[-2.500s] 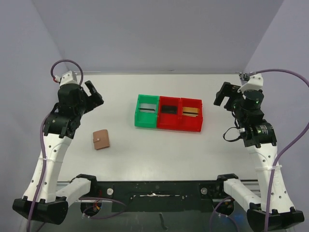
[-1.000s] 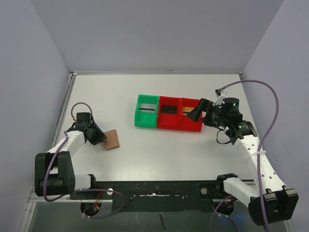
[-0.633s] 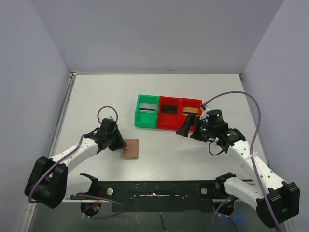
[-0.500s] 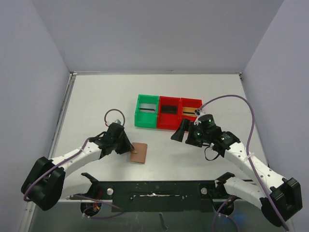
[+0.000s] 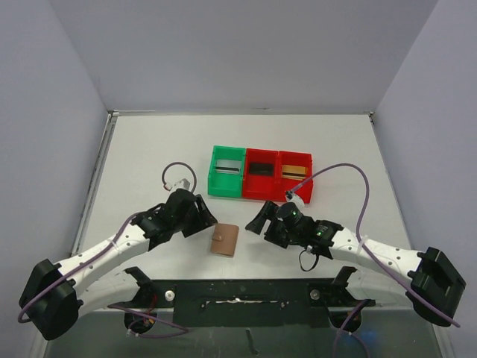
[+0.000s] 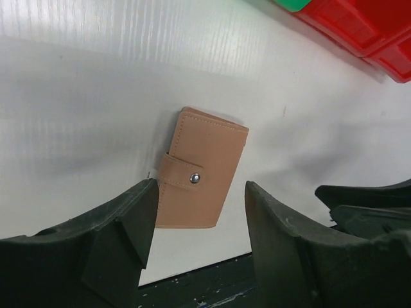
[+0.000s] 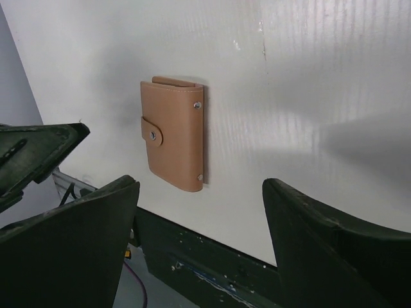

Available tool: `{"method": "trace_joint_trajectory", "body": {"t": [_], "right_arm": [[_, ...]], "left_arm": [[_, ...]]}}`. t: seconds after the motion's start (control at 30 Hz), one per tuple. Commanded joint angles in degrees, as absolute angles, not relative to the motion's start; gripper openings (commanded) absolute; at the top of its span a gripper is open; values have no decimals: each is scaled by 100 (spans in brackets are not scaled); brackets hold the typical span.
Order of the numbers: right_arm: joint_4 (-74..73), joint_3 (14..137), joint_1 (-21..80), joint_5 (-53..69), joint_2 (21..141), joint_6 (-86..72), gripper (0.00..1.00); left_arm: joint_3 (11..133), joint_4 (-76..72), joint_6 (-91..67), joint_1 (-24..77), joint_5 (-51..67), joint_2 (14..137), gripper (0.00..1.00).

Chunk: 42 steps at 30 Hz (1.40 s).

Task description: Take the credit cards out of the card holder

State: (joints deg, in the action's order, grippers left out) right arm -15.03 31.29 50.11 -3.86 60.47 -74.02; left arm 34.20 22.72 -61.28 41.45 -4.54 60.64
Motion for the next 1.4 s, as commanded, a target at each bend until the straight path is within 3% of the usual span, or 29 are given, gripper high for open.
{"method": "trace_joint_trajectory", "body": {"t": [0.0,0.57,0.83,0.97,1.13,1.37], "right_arm": [[-134,2769,5184,-916,6333,-8099,77],[1899,2743,5193,16,8479,-7910,58],[1913,3057,5193,220,9112,-7809,56],[2046,3168,5192,401,9341,-7734,47],[2196,3217,5172,424,9299,-7500,17],[1568,3119,5156,61,8659,-7360,14]], "left_arm": [[3964,2647,-5266,4137,-684,6073,55],[3865,2083,-4894,4722,-58,7218,43],[3816,2081,-4808,4816,-255,7632,41],[3814,2004,-4799,4845,-269,7801,41],[3873,2053,-4812,4907,-348,7822,41],[4182,2289,-4812,4955,-719,7587,48]]}}
